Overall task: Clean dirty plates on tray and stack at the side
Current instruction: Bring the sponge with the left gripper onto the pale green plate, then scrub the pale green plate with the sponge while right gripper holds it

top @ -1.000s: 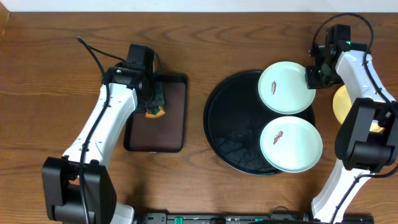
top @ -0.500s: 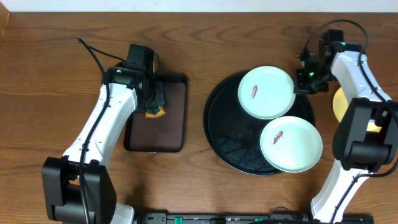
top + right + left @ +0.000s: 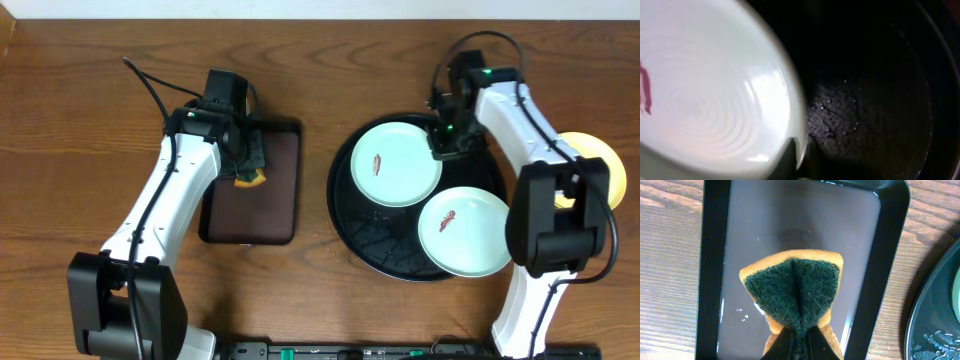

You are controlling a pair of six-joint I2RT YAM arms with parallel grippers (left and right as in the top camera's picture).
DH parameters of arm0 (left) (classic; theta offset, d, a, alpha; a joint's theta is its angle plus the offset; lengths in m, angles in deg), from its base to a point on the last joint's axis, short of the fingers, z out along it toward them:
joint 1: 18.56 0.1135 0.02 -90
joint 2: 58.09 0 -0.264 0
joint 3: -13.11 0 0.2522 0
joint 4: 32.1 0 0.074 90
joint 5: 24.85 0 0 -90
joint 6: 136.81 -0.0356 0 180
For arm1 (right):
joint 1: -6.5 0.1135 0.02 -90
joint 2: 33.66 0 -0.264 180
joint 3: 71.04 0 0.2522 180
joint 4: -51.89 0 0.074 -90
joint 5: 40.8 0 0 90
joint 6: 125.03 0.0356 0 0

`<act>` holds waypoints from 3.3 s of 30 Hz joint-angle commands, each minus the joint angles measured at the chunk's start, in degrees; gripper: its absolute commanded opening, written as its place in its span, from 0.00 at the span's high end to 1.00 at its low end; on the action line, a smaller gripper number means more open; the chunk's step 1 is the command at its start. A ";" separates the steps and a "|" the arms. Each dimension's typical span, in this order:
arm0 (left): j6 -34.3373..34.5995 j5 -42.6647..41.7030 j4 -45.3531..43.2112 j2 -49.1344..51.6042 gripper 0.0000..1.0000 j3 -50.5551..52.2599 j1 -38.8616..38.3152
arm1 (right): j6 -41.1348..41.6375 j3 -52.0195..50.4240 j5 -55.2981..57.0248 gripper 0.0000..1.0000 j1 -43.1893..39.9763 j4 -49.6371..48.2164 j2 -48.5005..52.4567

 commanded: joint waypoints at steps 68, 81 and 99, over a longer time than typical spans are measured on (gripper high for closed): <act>-4.90 -2.05 -20.20 25.44 0.93 -14.95 -25.46 | 15.08 -4.09 0.94 0.99 2.32 -0.96 0.48; -4.87 -1.20 -26.16 25.44 0.93 -9.42 -25.46 | 15.08 -4.09 0.94 0.99 2.40 -1.18 0.48; -4.83 -1.22 -31.74 25.53 0.93 -4.22 -26.08 | 15.08 -4.81 0.96 0.84 2.40 -2.08 0.48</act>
